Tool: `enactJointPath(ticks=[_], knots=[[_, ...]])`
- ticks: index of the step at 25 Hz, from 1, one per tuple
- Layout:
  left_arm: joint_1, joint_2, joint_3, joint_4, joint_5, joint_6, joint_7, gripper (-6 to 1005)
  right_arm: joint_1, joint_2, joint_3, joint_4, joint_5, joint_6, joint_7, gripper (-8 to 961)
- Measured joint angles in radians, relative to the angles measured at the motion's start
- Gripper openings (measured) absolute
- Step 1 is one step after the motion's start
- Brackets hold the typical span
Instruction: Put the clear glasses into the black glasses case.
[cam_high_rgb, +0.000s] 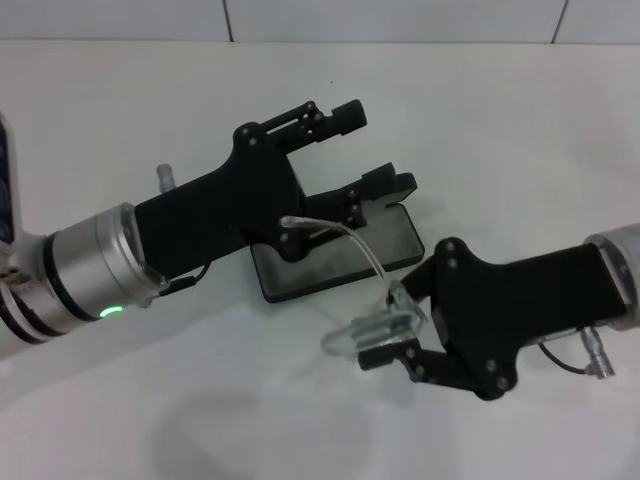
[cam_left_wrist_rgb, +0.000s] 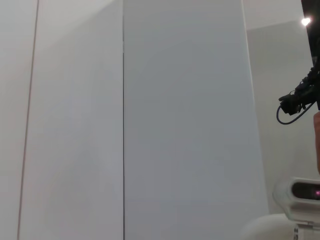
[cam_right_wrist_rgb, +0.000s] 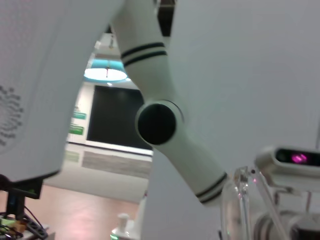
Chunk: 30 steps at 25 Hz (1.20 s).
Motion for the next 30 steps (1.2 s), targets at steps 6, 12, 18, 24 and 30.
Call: enactJointPath(ticks=[6, 12, 18, 24, 30], knots=[[0.001, -0.002, 0.001, -0.001, 0.001, 0.000, 0.003, 612, -0.003, 0.000, 0.020, -0.001, 0.000, 0.035, 0.038, 120], [0.001, -0.002, 0.001, -0.007, 0.007, 0.000, 0.005, 612, -0.005, 0.001, 0.038, -0.002, 0.003, 0.044, 0.058, 120], [0.001, -0.002, 0.009, -0.011, 0.007, 0.000, 0.011, 611, -0.006, 0.001, 0.039, -0.003, 0.012, 0.061, 0.068, 119], [0.000, -0.001, 0.025, -0.011, 0.001, 0.001, 0.012, 611, -0.007, 0.001, 0.039, -0.003, 0.012, 0.072, 0.068, 119], [0.002, 0.000, 0.019, -0.014, -0.006, 0.002, 0.014, 611, -0.015, -0.005, 0.036, -0.018, 0.007, 0.046, 0.070, 119]])
